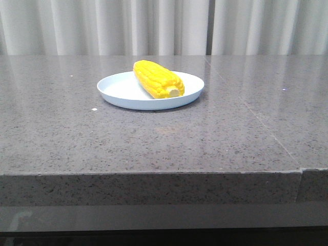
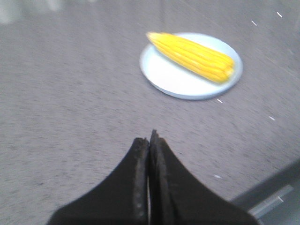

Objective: Place corn on plate with both arms

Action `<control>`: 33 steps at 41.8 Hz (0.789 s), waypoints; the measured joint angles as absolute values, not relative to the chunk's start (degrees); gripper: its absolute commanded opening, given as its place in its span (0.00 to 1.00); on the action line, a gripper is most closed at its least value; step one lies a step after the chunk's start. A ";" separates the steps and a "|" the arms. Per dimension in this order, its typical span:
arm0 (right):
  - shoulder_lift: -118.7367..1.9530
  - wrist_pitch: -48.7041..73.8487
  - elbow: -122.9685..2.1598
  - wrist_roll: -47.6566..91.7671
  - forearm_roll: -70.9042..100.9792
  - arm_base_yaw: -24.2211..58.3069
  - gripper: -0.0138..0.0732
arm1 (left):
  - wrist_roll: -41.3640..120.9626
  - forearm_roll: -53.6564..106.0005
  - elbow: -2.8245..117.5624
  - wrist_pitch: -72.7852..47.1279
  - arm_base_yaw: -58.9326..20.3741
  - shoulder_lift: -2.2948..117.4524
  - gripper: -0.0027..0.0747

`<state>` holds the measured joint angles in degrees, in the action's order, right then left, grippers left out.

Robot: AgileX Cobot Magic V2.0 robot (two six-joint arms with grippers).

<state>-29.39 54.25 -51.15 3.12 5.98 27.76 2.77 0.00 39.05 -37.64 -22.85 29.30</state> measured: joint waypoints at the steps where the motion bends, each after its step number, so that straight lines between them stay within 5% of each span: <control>1: -29.39 54.25 -51.15 3.12 5.98 27.76 0.08 | 2.77 0.00 38.01 -36.88 -21.85 28.05 0.01; 21: -29.39 54.25 -51.15 3.12 5.98 27.76 0.08 | 2.77 -1.12 4.76 -13.91 -5.82 1.64 0.01; 33: -29.39 54.25 -51.15 3.12 5.98 27.76 0.08 | 2.74 -0.64 -0.29 -4.41 -0.67 -0.22 0.01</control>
